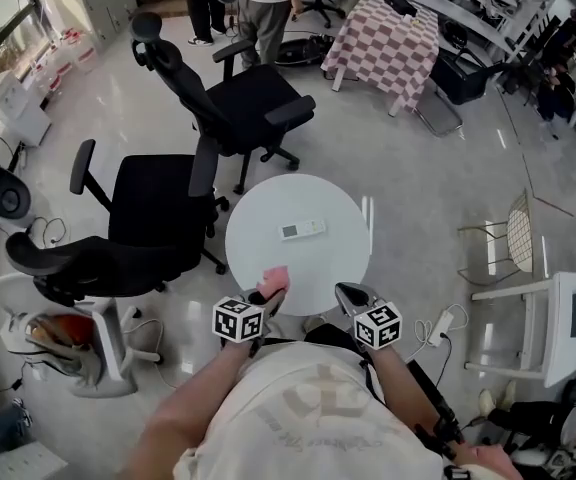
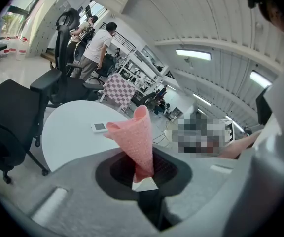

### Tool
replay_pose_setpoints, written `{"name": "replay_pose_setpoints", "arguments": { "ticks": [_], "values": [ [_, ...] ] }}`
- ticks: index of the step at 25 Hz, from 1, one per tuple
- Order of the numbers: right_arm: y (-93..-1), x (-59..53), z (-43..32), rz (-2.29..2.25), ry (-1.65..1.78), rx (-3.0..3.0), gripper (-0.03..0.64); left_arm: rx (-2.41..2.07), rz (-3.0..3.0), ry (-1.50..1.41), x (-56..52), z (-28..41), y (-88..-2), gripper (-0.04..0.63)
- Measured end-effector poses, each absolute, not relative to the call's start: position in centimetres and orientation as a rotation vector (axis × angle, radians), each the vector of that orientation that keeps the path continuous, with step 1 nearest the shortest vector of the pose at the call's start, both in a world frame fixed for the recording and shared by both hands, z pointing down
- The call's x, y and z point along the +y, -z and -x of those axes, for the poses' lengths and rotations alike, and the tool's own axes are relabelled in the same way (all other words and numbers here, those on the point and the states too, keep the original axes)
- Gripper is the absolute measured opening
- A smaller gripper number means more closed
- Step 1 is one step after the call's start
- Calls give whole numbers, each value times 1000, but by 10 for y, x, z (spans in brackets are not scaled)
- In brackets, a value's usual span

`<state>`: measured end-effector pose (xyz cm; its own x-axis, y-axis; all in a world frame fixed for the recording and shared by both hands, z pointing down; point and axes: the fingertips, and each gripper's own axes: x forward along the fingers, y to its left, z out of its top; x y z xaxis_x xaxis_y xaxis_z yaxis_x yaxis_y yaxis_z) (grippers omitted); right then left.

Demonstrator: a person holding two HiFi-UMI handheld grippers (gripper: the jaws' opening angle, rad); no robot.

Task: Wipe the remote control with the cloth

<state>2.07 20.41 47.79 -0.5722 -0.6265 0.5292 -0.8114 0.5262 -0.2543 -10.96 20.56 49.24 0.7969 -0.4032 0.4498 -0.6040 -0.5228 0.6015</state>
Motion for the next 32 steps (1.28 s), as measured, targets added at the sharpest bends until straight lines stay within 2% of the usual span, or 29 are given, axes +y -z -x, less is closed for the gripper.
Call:
{"name": "replay_pose_setpoints", "arguments": {
  "ticks": [13, 23, 32],
  "values": [
    [-513, 117, -58, -1014, -717, -2383, 6, -827, -2103, -405, 135, 73, -507, 44],
    [-558, 66, -69, -663, -573, -2374, 21, -927, -1970, -489, 100, 39, -539, 44],
    [-600, 42, -58, -484, -441, -2304, 70, -910, -1912, -549, 93, 34, -563, 44]
  ]
}}
